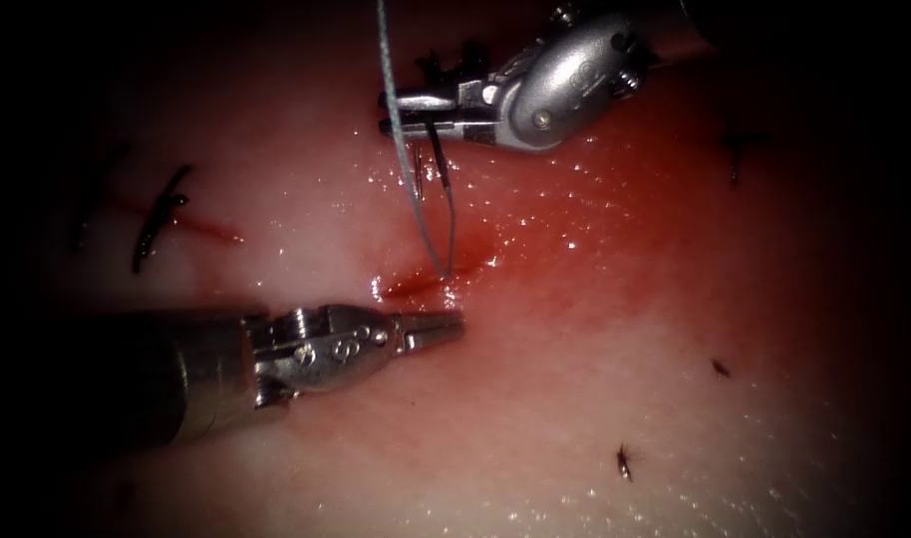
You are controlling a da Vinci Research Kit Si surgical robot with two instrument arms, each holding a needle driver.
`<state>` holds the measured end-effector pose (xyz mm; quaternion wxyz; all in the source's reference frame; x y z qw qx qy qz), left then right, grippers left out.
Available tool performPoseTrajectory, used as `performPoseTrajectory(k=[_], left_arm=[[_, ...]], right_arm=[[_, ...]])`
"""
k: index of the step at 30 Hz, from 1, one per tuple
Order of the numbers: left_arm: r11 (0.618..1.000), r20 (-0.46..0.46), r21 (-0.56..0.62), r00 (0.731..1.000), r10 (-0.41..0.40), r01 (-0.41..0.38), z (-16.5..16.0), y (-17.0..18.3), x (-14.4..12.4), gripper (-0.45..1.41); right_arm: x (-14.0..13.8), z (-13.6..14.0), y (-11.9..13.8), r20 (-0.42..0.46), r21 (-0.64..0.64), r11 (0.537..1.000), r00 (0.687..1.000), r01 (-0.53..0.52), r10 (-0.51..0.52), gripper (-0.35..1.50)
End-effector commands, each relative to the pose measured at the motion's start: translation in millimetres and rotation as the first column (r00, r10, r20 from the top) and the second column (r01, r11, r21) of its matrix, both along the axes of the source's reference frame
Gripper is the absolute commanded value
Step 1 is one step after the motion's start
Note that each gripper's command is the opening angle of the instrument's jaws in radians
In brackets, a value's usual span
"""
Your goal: Wound Closure
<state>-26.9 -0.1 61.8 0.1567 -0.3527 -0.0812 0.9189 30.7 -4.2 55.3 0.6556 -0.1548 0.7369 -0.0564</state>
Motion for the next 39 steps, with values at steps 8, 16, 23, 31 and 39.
performPoseTrajectory(k=[8, 16, 23, 31, 39], left_arm=[[1.000, 0.005, 0.002, 1.000, 0.001, -0.001, 0.5, -0.3, -0.4, 0.09], [1.000, 0.027, 0.002, 1.000, -0.004, 0.004, 0.0, 0.1, 0.2, 0.09], [1.000, 0.025, 0.002, 1.000, -0.004, 0.004, -0.3, 0.2, 0.5, 0.09], [1.000, 0.023, 0.000, 1.000, -0.007, 0.007, -0.2, 0.1, 0.3, 0.07], [1.000, 0.020, -0.003, 1.000, -0.010, 0.010, -0.2, -0.4, -0.1, 0.07]], right_arm=[[1.1, 0.5, -1.7, -0.013, -0.010, 1.000, 1.000, 0.002, -0.002, -0.35], [1.2, 2.9, -5.0, -0.005, -0.028, 1.000, 1.000, 0.006, -0.006, -0.35], [0.6, 4.7, -6.7, 0.012, 0.049, 0.999, 1.000, 0.008, -0.009, -0.35], [0.2, 4.1, -5.3, 0.031, 0.180, 0.984, 1.000, -0.010, 0.005, -0.35], [1.4, 4.2, -3.2, 0.079, 0.474, 0.881, 0.995, 0.009, -0.052, -0.35]])
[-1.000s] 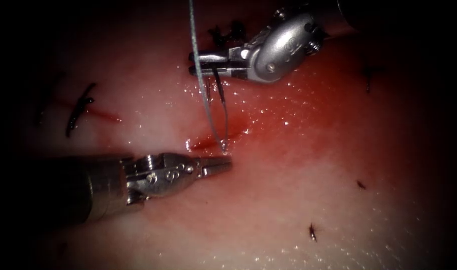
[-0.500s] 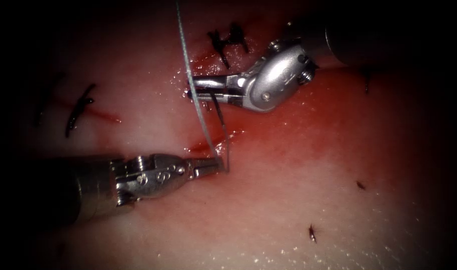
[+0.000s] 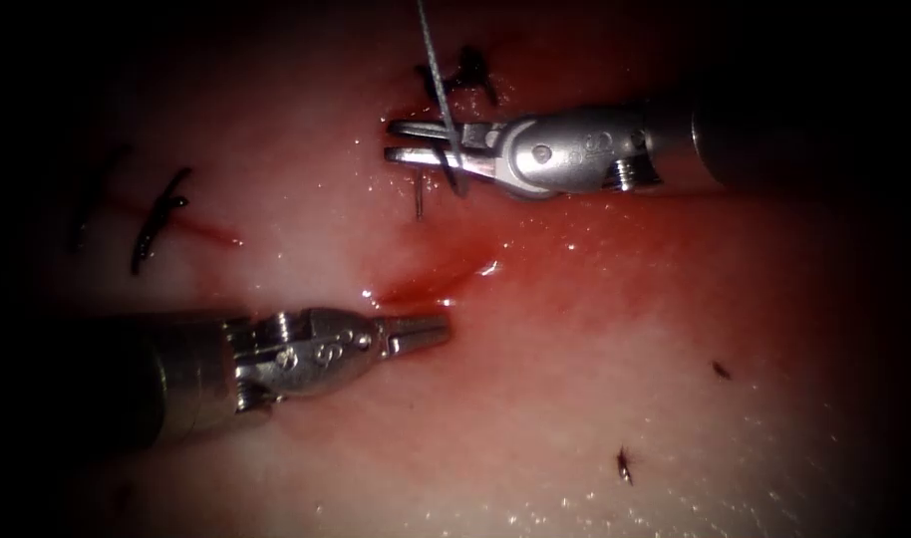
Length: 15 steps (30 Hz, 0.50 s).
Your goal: Wound Closure
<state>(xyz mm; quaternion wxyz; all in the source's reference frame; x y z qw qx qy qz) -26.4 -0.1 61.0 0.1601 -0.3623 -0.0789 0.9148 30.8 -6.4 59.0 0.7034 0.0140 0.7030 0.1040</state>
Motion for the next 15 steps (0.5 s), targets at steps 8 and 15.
performPoseTrajectory(k=[8, 15], left_arm=[[1.000, 0.003, -0.002, 1.000, 0.002, -0.002, 0.4, -1.1, -0.4, 0.05], [1.000, -0.018, 0.000, 1.000, 0.023, -0.023, 1.1, -1.9, -0.2, 0.04]], right_arm=[[1.9, 1.3, -1.0, 0.059, 0.207, 0.977, 0.996, 0.047, -0.060, -0.35], [1.8, 1.6, 0.7, 0.117, 0.490, 0.872, 0.991, 0.000, -0.066, -0.35]])
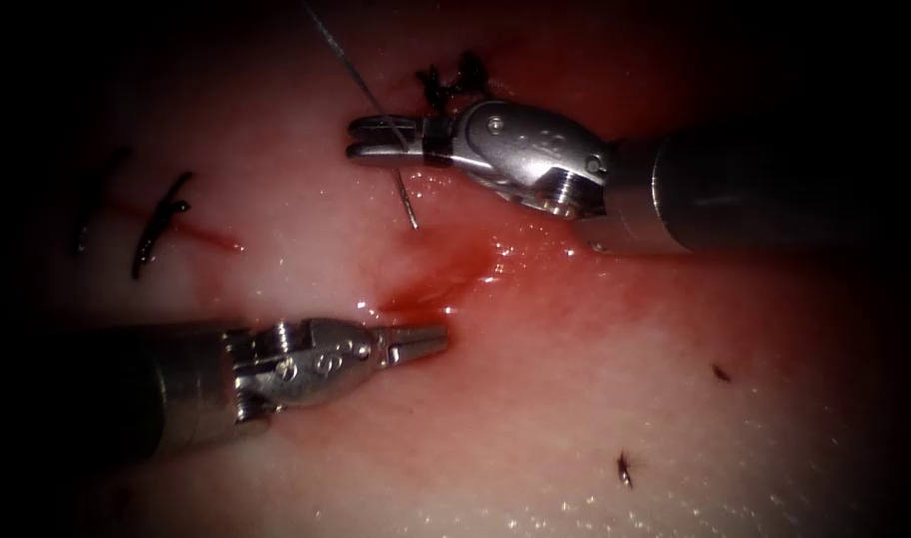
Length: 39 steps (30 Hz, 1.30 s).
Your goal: Wound Closure
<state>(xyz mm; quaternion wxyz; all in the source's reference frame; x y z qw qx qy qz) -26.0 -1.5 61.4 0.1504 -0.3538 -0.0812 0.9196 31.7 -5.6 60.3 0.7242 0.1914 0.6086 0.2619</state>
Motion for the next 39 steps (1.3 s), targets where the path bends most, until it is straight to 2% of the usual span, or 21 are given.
performPoseTrajectory(k=[1, 3, 6, 10, 12, 16, 17, 19, 21, 28, 33, 39], left_arm=[[1.000, -0.001, 0.001, 1.000, 0.001, -0.001, 0.7, -0.5, -0.6, 0.04], [1.000, -0.001, 0.001, 1.000, 0.001, -0.001, 0.7, -0.5, -0.6, 0.04], [1.000, -0.003, 0.003, 1.000, 0.003, -0.003, 0.7, -0.5, -0.6, 0.04], [1.000, -0.003, 0.003, 1.000, 0.003, -0.003, 0.7, -0.5, -0.6, 0.04], [1.000, -0.002, 0.003, 1.000, 0.004, -0.004, 0.7, -0.5, -0.5, 0.04], [1.000, -0.002, 0.003, 1.000, 0.005, -0.005, 0.7, -0.5, -0.4, 0.04], [1.000, -0.001, 0.003, 1.000, 0.006, -0.006, 0.7, -0.5, -0.4, 0.04], [1.000, -0.001, 0.003, 1.000, 0.006, -0.006, 0.7, -0.5, -0.4, 0.04], [1.000, 0.000, 0.003, 1.000, 0.008, -0.008, 0.7, -0.4, -0.2, 0.04], [1.000, 0.002, 0.003, 1.000, 0.010, -0.010, 0.7, -0.4, 0.0, 0.04], [1.000, 0.002, 0.003, 1.000, 0.010, -0.011, 0.7, -0.4, 0.0, 0.04], [1.000, 0.005, 0.004, 1.000, 0.016, -0.016, 0.6, -0.3, 0.5, 0.02]], right_arm=[[1.0, 0.4, -0.1, 0.001, 0.015, 1.000, 1.000, -0.001, 0.001, -0.35], [1.1, 0.6, 0.0, 0.045, 0.124, 0.992, 0.999, 0.000, -0.005, -0.35], [1.2, 0.8, -0.5, 0.067, 0.201, 0.980, 0.998, 0.000, -0.014, -0.35], [1.2, 0.9, -1.0, 0.087, 0.237, 0.971, 0.996, 0.007, -0.029, -0.35], [1.3, 1.0, -1.4, 0.085, 0.294, 0.956, 0.995, 0.021, -0.048, -0.35], [1.3, 1.1, -1.5, 0.075, 0.413, 0.910, 0.995, 0.030, -0.067, -0.35], [1.2, 1.0, -1.6, 0.083, 0.465, 0.885, 0.994, 0.019, -0.065, -0.35], [1.2, 1.0, -1.6, 0.082, 0.486, 0.874, 0.995, 0.017, -0.065, -0.35], [1.1, 1.0, -1.8, 0.090, 0.549, 0.836, 0.994, 0.004, -0.064, -0.35], [1.0, 0.8, -2.5, 0.089, 0.609, 0.793, 0.992, 0.014, -0.086, -0.35], [1.0, 0.7, -2.8, 0.078, 0.615, 0.788, 0.992, 0.029, -0.097, -0.35], [0.9, 0.4, -4.5, 0.063, 0.643, 0.763, 0.989, 0.061, -0.133, -0.35]])
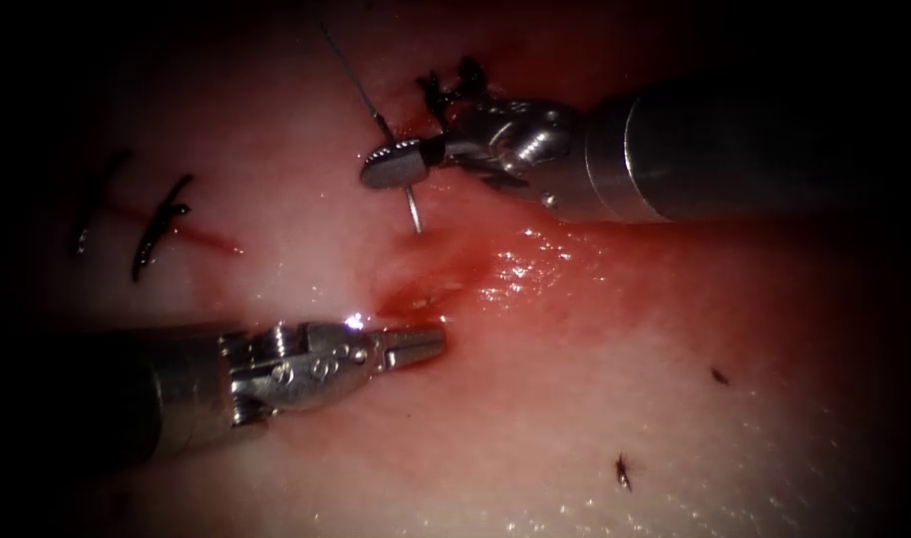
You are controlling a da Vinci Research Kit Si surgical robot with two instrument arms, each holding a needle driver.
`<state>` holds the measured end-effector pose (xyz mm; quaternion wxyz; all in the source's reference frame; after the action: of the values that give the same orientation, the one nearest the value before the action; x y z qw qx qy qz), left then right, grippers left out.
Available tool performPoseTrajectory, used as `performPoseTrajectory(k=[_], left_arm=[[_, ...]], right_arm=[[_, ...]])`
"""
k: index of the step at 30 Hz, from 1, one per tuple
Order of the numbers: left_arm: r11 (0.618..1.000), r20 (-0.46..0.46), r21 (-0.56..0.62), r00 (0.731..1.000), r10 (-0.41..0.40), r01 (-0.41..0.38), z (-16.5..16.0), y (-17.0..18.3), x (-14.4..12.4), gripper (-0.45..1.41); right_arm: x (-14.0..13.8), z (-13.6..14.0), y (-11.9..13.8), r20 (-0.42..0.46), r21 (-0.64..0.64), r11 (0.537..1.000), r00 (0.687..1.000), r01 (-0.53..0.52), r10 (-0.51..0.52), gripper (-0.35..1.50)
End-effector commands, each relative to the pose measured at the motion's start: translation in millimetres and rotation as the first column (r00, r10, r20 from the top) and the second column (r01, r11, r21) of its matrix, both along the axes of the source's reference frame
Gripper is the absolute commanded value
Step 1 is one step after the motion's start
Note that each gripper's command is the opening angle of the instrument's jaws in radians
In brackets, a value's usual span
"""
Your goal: Wound Closure
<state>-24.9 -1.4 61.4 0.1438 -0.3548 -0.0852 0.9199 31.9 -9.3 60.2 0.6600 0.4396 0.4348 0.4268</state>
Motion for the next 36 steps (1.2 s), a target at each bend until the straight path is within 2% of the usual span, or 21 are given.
performPoseTrajectory(k=[1, 2, 6, 11, 14, 15, 16, 17, 18, 19, 20, 21, 22, 25, 26, 32, 36], left_arm=[[1.000, 0.002, 0.003, 1.000, 0.002, -0.002, 0.6, -0.4, -0.5, 0.02], [1.000, 0.002, 0.003, 1.000, 0.002, -0.002, 0.6, -0.4, -0.5, 0.02], [1.000, -0.005, -0.002, 1.000, 0.002, -0.002, 0.4, 0.0, 0.4, 0.02], [1.000, -0.005, -0.002, 1.000, 0.003, -0.003, 0.5, 0.0, 0.5, 0.00], [1.000, -0.005, -0.002, 1.000, 0.002, -0.002, 0.5, 0.1, 0.4, 0.00], [1.000, -0.006, -0.002, 1.000, 0.001, -0.001, 0.5, 0.1, 0.4, 0.00], [1.000, -0.006, -0.002, 1.000, 0.001, -0.001, 0.5, 0.1, 0.4, 0.00], [1.000, -0.006, -0.002, 1.000, 0.001, -0.001, 0.5, 0.1, 0.4, 0.00], [1.000, -0.007, -0.002, 1.000, 0.000, 0.000, 0.5, 0.0, 0.3, 0.00], [1.000, -0.007, -0.002, 1.000, 0.000, 0.000, 0.5, 0.0, 0.3, 0.00], [1.000, -0.007, -0.002, 1.000, 0.000, 0.000, 0.5, 0.0, 0.3, 0.00], [1.000, -0.007, -0.003, 1.000, -0.001, 0.001, 0.5, 0.0, 0.2, 0.00], [1.000, -0.007, -0.003, 1.000, -0.001, 0.001, 0.5, 0.0, 0.2, 0.00], [1.000, -0.008, -0.003, 1.000, -0.001, 0.001, 0.5, 0.0, 0.2, 0.00], [1.000, -0.008, -0.003, 1.000, -0.001, 0.001, 0.5, 0.0, 0.2, 0.00], [1.000, -0.008, -0.003, 1.000, -0.001, 0.001, 0.5, -0.1, 0.2, 0.00], [1.000, -0.008, -0.003, 1.000, -0.001, 0.001, 0.5, -0.1, 0.2, 0.00]], right_arm=[[0.6, 0.5, -1.2, -0.005, 0.021, 1.000, 1.000, 0.009, -0.009, -0.35], [0.6, 0.5, -1.2, -0.005, 0.021, 1.000, 1.000, 0.009, -0.009, -0.35], [0.0, 0.4, -4.4, -0.007, 0.088, 0.996, 1.000, 0.029, -0.029, -0.35], [-0.7, 0.1, -6.7, -0.014, 0.110, 0.993, 0.999, 0.050, -0.048, -0.35], [-0.9, -0.2, -7.3, -0.022, 0.108, 0.993, 0.999, 0.038, -0.035, -0.35], [-0.9, -0.2, -7.0, -0.063, 0.073, 0.997, 0.998, 0.015, -0.010, -0.35], [-0.9, -0.2, -7.0, -0.063, 0.073, 0.997, 0.998, 0.015, -0.010, -0.35], [-0.9, -0.3, -6.7, -0.094, 0.036, 0.999, 0.996, -0.002, 0.005, -0.21], [-0.9, -0.2, -5.8, -0.120, -0.011, 0.998, 0.991, -0.068, 0.066, 0.44], [-0.9, -0.2, -5.8, -0.120, -0.011, 0.998, 0.991, -0.068, 0.066, 0.44], [-0.9, -0.2, -5.4, -0.124, -0.051, 0.995, 0.989, -0.089, 0.082, 0.73], [-0.8, 0.0, -3.6, -0.133, -0.183, 0.975, 0.986, -0.127, 0.104, 1.15], [-0.8, 0.1, -2.8, -0.125, -0.252, 0.957, 0.986, -0.141, 0.112, 1.25], [-0.8, 0.5, -0.3, -0.084, -0.424, 0.890, 0.986, -0.167, 0.144, 1.40], [-0.7, 0.6, 0.5, -0.064, -0.502, 0.848, 0.986, -0.167, 0.156, 1.43], [0.2, 0.0, 1.9, -0.008, -0.616, 0.772, 0.981, -0.158, 0.194, 1.46], [0.5, -0.5, 2.8, 0.012, -0.645, 0.748, 0.977, -0.154, 0.211, 1.46]])
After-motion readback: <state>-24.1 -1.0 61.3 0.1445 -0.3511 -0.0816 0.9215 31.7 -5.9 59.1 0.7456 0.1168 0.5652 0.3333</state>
